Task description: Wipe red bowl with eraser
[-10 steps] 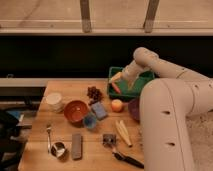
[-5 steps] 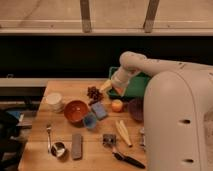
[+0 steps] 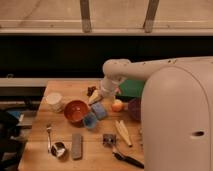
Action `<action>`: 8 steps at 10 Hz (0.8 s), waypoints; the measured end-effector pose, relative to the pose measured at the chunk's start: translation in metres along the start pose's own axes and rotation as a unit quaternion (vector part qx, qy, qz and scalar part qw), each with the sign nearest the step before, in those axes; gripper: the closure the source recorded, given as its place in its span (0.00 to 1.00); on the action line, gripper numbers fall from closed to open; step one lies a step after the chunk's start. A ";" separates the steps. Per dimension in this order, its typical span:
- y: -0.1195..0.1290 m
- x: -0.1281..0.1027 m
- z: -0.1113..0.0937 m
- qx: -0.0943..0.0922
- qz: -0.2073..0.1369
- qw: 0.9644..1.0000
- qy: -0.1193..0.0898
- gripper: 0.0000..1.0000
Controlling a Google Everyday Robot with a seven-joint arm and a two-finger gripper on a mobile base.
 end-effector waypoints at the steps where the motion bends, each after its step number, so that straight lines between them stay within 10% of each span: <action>1: 0.007 0.013 0.014 0.013 -0.015 1.000 0.023 0.20; 8: 0.013 0.020 0.021 0.016 -0.025 0.999 0.036 0.20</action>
